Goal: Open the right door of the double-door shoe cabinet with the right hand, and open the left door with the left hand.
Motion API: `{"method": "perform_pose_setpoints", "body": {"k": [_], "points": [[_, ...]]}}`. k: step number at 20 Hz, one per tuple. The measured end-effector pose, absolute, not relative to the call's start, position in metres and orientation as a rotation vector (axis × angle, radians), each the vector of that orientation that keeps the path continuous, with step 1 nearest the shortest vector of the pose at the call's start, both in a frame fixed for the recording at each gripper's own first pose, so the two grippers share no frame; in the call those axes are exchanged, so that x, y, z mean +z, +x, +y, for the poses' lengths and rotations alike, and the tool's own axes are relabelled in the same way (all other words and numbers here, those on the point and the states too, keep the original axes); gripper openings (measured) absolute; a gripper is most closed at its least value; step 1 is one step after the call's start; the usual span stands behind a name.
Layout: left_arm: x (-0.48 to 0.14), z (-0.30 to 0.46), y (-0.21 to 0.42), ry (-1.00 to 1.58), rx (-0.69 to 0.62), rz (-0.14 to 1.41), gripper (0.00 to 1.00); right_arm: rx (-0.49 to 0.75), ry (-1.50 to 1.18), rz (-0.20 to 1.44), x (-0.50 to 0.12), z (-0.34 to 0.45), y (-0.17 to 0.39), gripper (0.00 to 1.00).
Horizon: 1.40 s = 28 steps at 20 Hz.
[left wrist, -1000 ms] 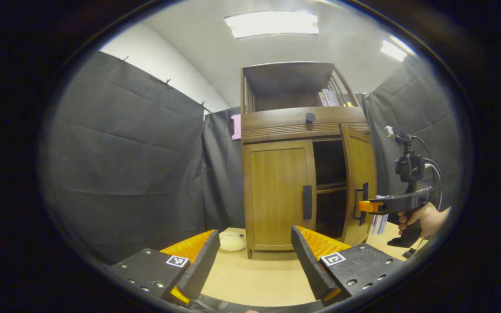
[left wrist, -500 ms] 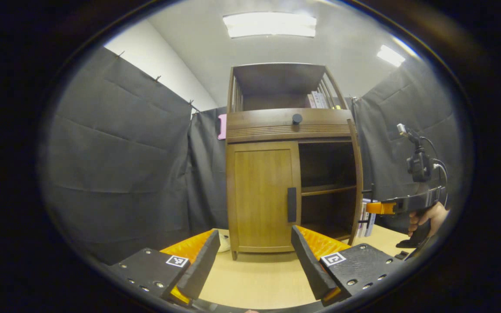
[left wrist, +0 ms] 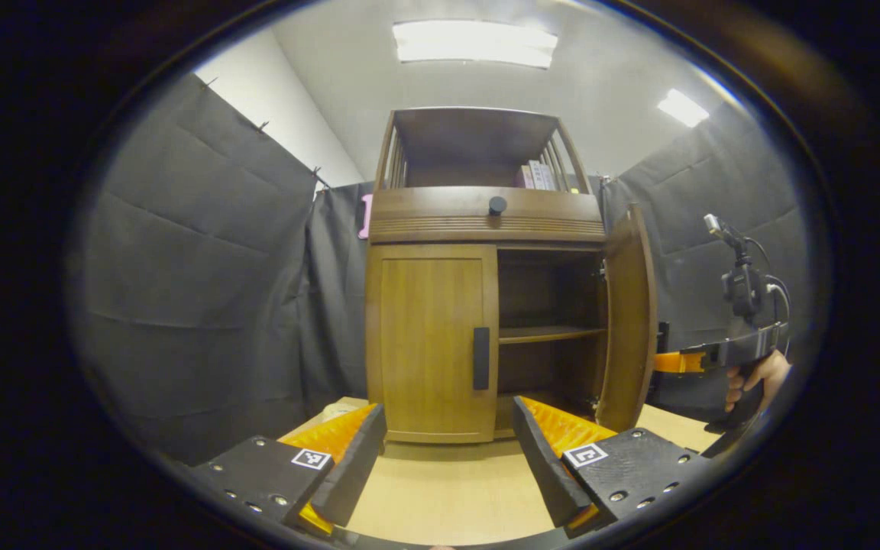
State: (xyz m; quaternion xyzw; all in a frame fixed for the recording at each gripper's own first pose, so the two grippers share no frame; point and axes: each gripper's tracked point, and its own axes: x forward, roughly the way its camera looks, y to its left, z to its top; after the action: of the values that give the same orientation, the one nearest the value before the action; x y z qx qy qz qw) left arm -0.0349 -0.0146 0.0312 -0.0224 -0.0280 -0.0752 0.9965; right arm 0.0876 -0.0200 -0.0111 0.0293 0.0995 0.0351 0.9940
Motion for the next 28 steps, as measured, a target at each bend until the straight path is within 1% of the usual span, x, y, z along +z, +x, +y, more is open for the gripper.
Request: {"method": "perform_pose_setpoints", "body": {"k": [5, 10, 11, 12, 13, 15, 16, 17, 19, 23, 24, 25, 28], "points": [[0.033, -0.037, -0.014, -0.042, -0.186, -0.049, 0.94, -0.009, 0.069, 0.196, -0.008, -0.056, 0.086, 0.11], [0.029, -0.043, -0.007, -0.031, -0.206, -0.054, 0.94, -0.084, 0.045, 0.156, 0.001, -0.093, 0.069, 0.09], [0.031, -0.047, -0.006, -0.03, -0.212, -0.055, 0.94, -0.104, 0.035, 0.145, 0.004, -0.102, 0.065, 0.12], [0.034, -0.048, -0.004, -0.029, -0.216, -0.06, 0.94, -0.12, 0.023, 0.134, 0.007, -0.11, 0.059, 0.04], [0.037, -0.05, -0.001, -0.031, -0.219, -0.068, 0.94, -0.138, 0.017, 0.123, 0.01, -0.117, 0.054, 0.04], [0.038, -0.056, 0.005, -0.042, -0.225, -0.067, 0.94, -0.105, 0.034, 0.118, 0.014, -0.114, 0.044, 0.07], [0.039, -0.059, 0.009, -0.049, -0.229, -0.066, 0.94, -0.1, 0.025, 0.113, 0.017, -0.113, 0.038, 0.04], [0.044, -0.063, 0.014, -0.054, -0.235, -0.073, 0.94, -0.103, 0.01, 0.099, 0.022, -0.114, 0.033, 0.06], [0.057, -0.068, 0.027, -0.043, -0.236, -0.099, 0.94, -0.078, 0.005, 0.065, 0.033, -0.104, 0.022, 0.19], [0.072, -0.081, 0.049, -0.031, -0.243, -0.129, 0.94, -0.034, 0.001, 0.046, 0.038, -0.084, 0.004, 0.77], [0.073, -0.081, 0.056, -0.033, -0.246, -0.132, 1.0, -0.032, 0.004, 0.04, 0.039, -0.08, 0.0, 0.92], [0.074, -0.082, 0.062, -0.034, -0.247, -0.133, 0.94, -0.027, 0.012, 0.035, 0.039, -0.076, -0.005, 0.96], [0.077, -0.086, 0.09, -0.05, -0.251, -0.145, 0.94, -0.032, 0.028, 0.012, 0.036, -0.07, -0.017, 0.94]]}}
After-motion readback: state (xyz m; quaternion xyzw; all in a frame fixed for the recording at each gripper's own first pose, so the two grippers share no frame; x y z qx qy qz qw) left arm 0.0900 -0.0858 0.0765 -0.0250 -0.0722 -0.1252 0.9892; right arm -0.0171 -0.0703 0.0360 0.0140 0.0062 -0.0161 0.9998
